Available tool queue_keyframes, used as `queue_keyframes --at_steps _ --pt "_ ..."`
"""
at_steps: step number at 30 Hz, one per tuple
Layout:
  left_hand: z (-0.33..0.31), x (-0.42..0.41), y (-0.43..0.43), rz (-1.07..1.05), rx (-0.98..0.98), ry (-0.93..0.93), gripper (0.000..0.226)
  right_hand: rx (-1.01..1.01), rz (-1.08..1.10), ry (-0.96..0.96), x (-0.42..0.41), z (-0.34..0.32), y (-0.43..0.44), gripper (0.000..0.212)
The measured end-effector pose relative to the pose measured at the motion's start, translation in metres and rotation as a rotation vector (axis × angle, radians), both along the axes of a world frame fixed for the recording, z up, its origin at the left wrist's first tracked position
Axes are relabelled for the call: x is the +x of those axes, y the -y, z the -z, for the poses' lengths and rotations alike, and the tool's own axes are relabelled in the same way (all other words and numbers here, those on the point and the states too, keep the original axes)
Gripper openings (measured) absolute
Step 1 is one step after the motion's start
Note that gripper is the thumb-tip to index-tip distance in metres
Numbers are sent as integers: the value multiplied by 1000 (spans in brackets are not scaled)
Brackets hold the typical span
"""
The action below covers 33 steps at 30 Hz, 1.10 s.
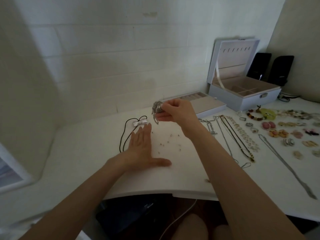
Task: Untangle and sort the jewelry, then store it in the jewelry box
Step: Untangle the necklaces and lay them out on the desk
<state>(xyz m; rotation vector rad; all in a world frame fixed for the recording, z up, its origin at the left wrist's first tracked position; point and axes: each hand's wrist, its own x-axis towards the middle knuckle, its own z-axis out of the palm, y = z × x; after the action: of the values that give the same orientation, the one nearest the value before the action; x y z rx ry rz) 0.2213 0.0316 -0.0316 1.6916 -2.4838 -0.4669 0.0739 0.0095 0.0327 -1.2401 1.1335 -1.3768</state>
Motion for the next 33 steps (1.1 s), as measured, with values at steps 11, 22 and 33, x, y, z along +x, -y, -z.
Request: queue_keyframes --at_steps 11,22,33 --pt "11 -62 19 -130 -95 -107 125 -99 46 127 -14 -23 -12 3" --pt "16 -60 103 -264 -494 79 66 -111 93 152 -24 -18 -14 2" --pt "11 -34 128 -262 -552 -146 36 -88 106 106 -23 -12 -13 3"
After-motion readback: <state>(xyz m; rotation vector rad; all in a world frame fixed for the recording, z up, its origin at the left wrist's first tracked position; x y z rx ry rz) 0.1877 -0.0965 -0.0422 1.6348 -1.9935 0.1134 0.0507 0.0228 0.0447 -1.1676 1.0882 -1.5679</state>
